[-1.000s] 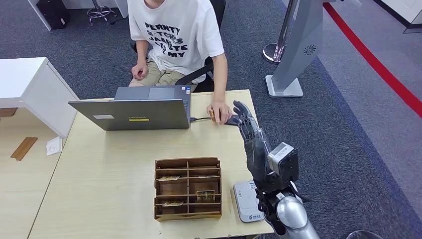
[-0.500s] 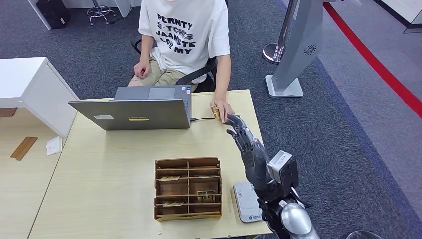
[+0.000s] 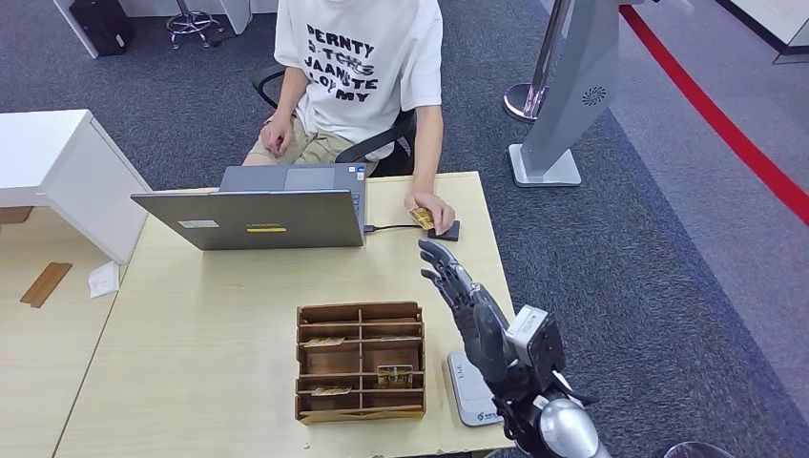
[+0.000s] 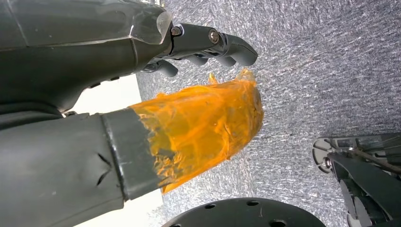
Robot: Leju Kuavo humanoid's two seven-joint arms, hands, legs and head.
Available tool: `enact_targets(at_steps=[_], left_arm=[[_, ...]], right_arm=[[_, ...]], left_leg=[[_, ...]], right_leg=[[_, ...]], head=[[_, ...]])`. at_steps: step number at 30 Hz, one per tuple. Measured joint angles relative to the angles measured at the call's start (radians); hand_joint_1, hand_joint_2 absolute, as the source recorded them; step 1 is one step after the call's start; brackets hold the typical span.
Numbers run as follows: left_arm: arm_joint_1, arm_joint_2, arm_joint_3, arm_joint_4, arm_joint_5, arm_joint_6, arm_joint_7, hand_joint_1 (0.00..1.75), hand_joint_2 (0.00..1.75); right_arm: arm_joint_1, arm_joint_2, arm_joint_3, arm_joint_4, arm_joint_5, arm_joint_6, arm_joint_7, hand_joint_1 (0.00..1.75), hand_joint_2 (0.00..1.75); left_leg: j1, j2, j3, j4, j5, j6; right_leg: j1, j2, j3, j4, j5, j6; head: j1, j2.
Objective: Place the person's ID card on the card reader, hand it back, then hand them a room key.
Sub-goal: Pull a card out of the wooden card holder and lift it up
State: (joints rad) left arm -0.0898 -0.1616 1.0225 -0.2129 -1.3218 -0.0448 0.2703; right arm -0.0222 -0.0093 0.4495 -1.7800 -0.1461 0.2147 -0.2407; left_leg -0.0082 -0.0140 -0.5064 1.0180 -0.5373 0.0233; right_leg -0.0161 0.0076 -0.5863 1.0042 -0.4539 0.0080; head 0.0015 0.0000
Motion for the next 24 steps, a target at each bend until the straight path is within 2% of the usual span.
enact_targets(at_steps=[11, 15, 24], left_arm=[[0.0, 0.001, 0.001, 0.0, 0.0, 0.0, 0.0, 0.0, 0.0], [0.0, 0.001, 0.001, 0.0, 0.0, 0.001, -0.003, 0.0, 0.0], [0.0, 0.004, 0.001, 0.0, 0.001, 0.001, -0.007, 0.0, 0.0]], right_arm=[[0.001, -0.013, 0.011, 0.0, 0.0, 0.005, 0.0, 0.0, 0.0], [0.001, -0.016, 0.017, 0.0, 0.009, 0.013, -0.003, 0.0, 1.75], [-0.003, -0.023, 0.055, 0.0, 0.138, -0.029, -0.035, 0.0, 1.75]], left_leg=[[0.0, 0.0, 0.0, 0.0, 0.0, 0.0], [0.0, 0.0, 0.0, 0.0, 0.0, 0.0], [0.0, 0.0, 0.0, 0.0, 0.0, 0.0]], right_leg=[[0.0, 0.0, 0.0, 0.0, 0.0, 0.0], [0.0, 0.0, 0.0, 0.0, 0.0, 0.0], [0.0, 0.0, 0.0, 0.0, 0.0, 0.0]], head=[[0.0, 0.0], [0.0, 0.0], [0.0, 0.0]])
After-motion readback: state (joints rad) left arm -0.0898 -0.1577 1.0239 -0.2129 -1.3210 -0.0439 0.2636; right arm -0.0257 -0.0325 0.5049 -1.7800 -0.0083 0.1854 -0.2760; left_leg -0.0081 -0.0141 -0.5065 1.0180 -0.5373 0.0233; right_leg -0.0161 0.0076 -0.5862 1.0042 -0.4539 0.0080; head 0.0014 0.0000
